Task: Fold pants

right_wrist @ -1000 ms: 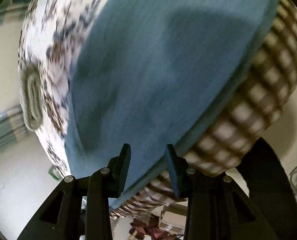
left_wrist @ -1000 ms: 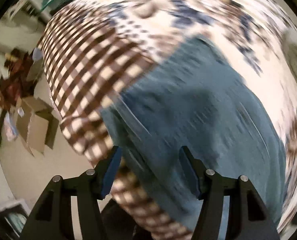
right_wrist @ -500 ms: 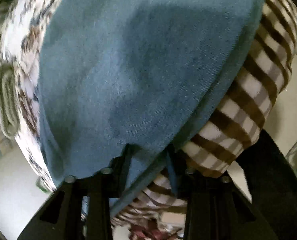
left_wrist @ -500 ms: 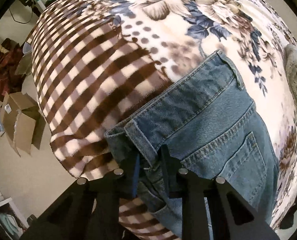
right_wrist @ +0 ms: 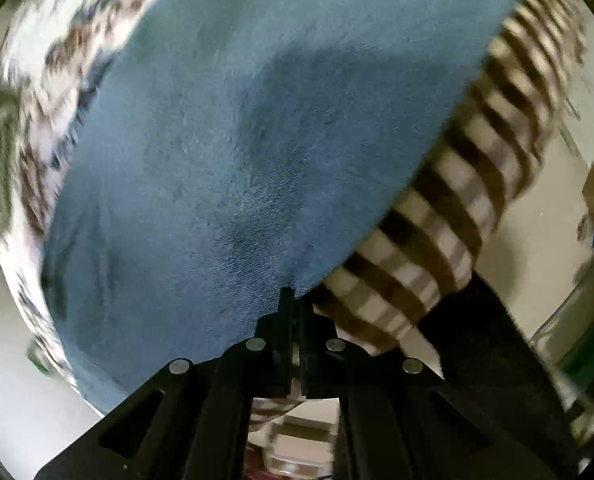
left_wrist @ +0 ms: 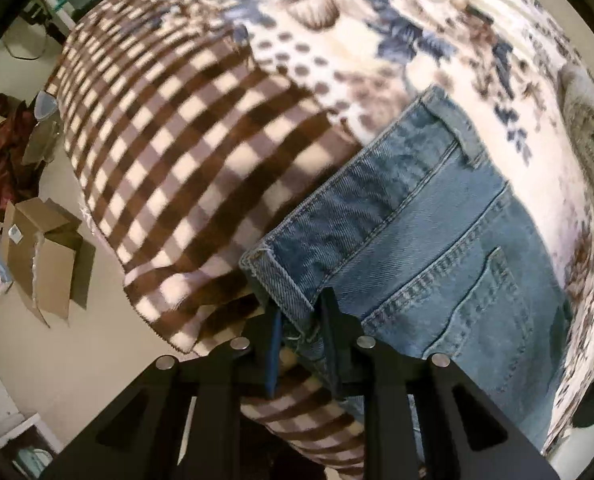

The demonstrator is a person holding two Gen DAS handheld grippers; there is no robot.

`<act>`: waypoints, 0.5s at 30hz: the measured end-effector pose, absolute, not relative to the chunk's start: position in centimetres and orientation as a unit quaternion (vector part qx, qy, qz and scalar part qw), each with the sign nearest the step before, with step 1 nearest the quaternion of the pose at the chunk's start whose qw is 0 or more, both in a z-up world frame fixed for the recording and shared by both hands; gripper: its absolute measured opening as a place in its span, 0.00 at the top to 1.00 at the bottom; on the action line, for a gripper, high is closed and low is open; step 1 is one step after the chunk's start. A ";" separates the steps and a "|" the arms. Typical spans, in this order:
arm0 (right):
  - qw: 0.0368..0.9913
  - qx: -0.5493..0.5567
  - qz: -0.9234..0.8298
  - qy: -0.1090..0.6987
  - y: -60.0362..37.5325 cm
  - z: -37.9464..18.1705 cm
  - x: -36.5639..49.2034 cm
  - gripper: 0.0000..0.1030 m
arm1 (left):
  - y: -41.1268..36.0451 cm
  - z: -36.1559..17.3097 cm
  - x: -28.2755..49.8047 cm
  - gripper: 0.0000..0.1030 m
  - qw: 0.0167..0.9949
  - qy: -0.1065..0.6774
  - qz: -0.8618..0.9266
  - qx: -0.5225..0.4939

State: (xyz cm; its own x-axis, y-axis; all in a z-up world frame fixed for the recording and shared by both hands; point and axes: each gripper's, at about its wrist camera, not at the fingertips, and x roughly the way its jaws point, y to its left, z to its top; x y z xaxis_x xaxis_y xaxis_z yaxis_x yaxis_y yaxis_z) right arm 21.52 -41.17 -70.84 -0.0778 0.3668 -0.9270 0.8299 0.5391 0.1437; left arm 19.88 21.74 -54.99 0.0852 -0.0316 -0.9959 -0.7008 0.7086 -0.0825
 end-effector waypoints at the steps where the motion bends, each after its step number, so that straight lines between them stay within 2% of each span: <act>1: 0.519 0.423 -0.215 0.711 -41.1 -71.2 21.9 0.92 | 21.8 -54.7 20.0 0.81 0.676 0.631 0.249 -0.289; 3: 0.501 0.416 -0.193 0.734 -41.3 -70.2 22.8 0.84 | 21.0 -53.1 20.4 0.81 0.686 0.631 0.245 -0.267; 4: 0.502 0.412 -0.180 0.739 -41.1 -69.6 23.3 0.71 | 20.3 -52.0 21.1 0.80 0.692 0.629 0.243 -0.256; 5: 0.508 0.389 -0.156 0.752 -40.5 -67.9 24.3 0.64 | 19.5 -50.7 21.3 0.80 0.701 0.627 0.240 -0.239; 6: 0.515 0.376 -0.139 0.758 -39.9 -66.8 25.2 0.57 | 18.9 -49.8 21.4 0.78 0.709 0.624 0.237 -0.227; 7: 0.523 0.366 -0.117 0.761 -39.2 -65.7 26.1 0.55 | 17.9 -48.7 21.6 0.75 0.720 0.622 0.234 -0.202; 8: 0.537 0.345 -0.077 0.766 -37.7 -64.3 28.1 0.54 | 16.9 -47.9 21.8 0.63 0.727 0.621 0.233 -0.175; 9: 0.545 0.333 -0.056 0.767 -36.7 -63.6 29.2 0.52 | 15.6 -47.2 22.4 0.46 0.738 0.619 0.224 -0.150; 10: 0.560 0.315 -0.022 0.766 -35.1 -62.9 31.2 0.49 | 14.7 -47.2 22.9 0.35 0.746 0.616 0.215 -0.135; 11: 0.582 0.291 0.018 0.759 -33.2 -62.2 33.7 0.48 | 13.4 -47.1 23.9 0.20 0.753 0.612 0.209 -0.117; 15: 0.660 0.128 0.133 0.728 -24.5 -62.1 42.6 0.43 | 9.1 -48.5 28.5 0.19 0.765 0.613 0.176 -0.090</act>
State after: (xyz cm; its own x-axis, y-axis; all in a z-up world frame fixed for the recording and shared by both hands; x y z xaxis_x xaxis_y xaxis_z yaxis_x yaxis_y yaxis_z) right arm 42.56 -24.54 -62.07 -0.0951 0.3613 -0.9276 0.0105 0.9321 0.3620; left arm 28.53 9.08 -48.54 0.1875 0.1590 -0.9693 -0.3788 0.9222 0.0780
